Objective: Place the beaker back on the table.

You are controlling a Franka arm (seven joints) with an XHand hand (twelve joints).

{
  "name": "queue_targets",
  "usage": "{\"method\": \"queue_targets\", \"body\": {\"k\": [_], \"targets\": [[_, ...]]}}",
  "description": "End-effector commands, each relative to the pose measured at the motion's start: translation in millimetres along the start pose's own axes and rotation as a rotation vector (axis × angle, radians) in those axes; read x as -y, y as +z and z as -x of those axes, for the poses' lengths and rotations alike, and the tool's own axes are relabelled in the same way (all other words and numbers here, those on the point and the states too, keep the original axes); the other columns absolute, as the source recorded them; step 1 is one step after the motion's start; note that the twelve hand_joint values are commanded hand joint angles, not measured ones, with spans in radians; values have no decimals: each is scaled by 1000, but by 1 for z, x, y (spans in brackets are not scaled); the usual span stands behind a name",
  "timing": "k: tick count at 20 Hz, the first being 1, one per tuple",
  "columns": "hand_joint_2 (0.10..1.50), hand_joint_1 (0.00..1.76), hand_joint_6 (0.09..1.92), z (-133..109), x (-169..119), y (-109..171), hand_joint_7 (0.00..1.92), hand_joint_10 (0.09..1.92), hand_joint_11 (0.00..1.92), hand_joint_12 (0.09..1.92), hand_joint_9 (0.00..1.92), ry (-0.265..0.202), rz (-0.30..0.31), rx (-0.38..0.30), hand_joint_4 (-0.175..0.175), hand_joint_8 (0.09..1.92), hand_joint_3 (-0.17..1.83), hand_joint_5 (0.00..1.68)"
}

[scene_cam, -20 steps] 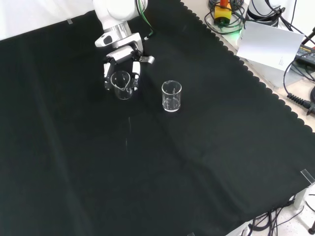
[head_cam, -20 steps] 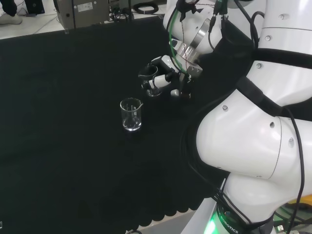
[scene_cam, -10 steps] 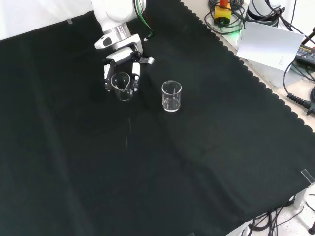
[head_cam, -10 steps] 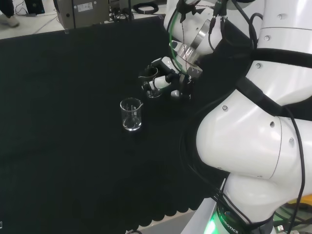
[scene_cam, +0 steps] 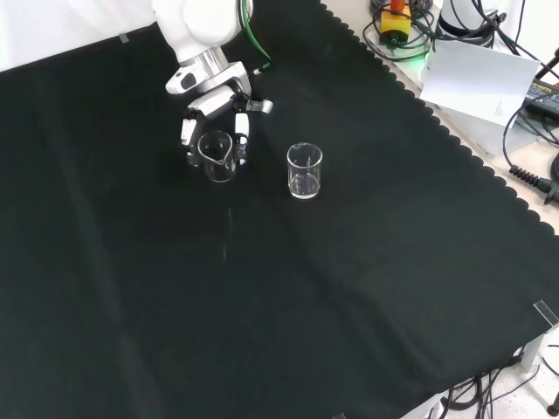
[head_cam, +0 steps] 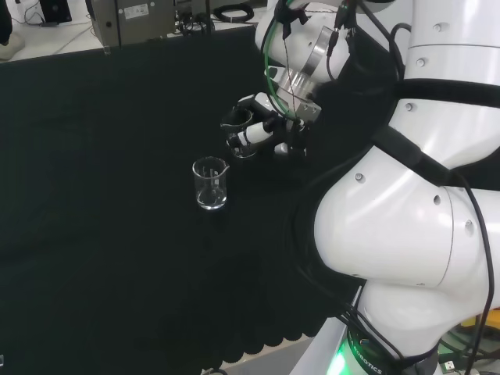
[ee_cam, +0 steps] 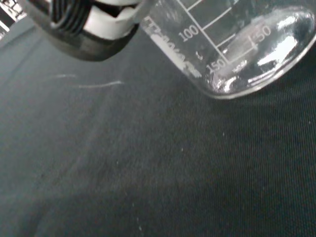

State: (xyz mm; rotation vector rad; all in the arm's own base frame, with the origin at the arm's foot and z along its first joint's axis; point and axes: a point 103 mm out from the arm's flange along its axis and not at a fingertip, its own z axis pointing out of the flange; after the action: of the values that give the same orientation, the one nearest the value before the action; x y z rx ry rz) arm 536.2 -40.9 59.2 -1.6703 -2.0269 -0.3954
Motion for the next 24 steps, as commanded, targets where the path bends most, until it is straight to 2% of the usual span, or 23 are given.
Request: {"method": "queue_targets", "body": {"k": [1,5,9,13,19,24], "targets": [[918,1085,738,0,4,-3,417,87,348,1291,830,22,-63,31,-6,689,-175,442],[901,1039,506,-4,6,-7,292,87,196,1344,721,26,-71,43,-14,666,-175,364],[897,1027,460,-8,9,-14,273,87,169,1347,696,36,-89,54,-14,659,-175,360],[890,1009,418,-16,13,-25,253,87,149,1362,671,35,-73,71,-16,654,-175,353],[871,972,293,-44,30,-66,185,87,53,1407,584,30,-22,108,-16,647,-175,351],[870,958,265,-75,61,-103,170,87,37,1412,570,33,24,127,-16,644,-175,353]]}}
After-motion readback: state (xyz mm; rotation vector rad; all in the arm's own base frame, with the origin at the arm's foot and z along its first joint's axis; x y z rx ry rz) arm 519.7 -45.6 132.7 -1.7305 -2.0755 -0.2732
